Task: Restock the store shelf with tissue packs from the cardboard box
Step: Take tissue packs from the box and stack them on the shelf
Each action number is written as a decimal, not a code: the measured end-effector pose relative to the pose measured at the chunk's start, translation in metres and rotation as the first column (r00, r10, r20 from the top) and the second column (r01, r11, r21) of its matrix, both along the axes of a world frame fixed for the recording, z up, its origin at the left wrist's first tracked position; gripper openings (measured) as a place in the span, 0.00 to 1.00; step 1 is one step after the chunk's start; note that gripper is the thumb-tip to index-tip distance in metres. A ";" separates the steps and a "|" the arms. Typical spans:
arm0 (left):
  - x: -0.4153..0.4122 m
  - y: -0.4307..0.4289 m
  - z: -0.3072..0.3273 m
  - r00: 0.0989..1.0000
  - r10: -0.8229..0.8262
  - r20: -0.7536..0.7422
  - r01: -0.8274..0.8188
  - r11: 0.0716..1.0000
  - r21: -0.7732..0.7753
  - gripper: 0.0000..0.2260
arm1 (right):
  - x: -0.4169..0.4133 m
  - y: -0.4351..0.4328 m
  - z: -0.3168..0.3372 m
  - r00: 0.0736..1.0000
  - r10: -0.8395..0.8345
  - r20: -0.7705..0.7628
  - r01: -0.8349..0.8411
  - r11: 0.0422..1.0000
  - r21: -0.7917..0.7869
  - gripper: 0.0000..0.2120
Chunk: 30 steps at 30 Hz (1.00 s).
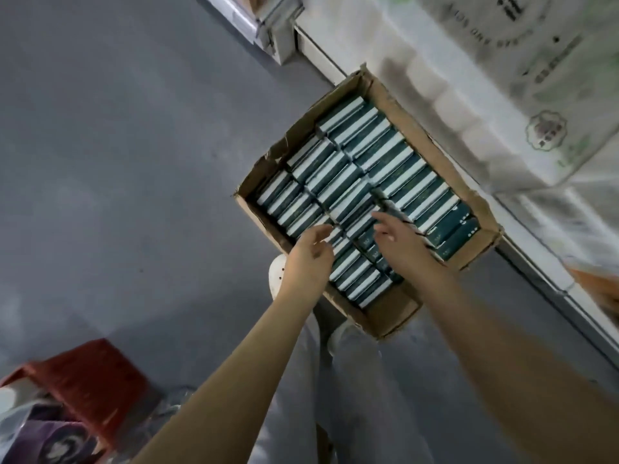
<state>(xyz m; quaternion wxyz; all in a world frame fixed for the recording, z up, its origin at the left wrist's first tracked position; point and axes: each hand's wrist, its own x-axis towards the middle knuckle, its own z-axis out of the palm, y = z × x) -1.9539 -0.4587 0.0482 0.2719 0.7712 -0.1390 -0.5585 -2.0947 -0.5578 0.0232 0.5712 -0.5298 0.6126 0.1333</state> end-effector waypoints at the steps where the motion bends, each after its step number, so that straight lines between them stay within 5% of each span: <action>1: 0.002 0.001 -0.013 1.000 0.001 0.004 -0.001 1.000 0.013 0.15 | 0.003 -0.002 -0.014 1.000 0.018 -0.005 -0.018 1.000 0.005 0.20; 9: 0.017 0.003 -0.086 0.998 0.014 0.058 -0.020 0.995 0.103 0.14 | 0.040 -0.027 -0.092 0.929 0.350 -0.124 -0.346 0.937 0.052 0.29; 17: 0.014 -0.002 -0.106 0.999 0.046 -0.014 -0.045 0.996 0.075 0.15 | 0.056 -0.034 -0.116 0.889 0.421 -0.180 -0.410 0.907 0.094 0.39; 26: 0.017 -0.005 -0.108 1.000 0.023 0.001 -0.023 0.998 0.057 0.15 | 0.037 -0.030 -0.106 0.926 0.338 -0.168 -0.344 0.939 -0.009 0.26; 30: 0.017 -0.003 -0.105 0.994 -0.111 0.015 0.111 0.993 -0.026 0.25 | 0.024 -0.021 -0.082 0.968 0.239 -0.070 -0.246 0.964 -0.105 0.23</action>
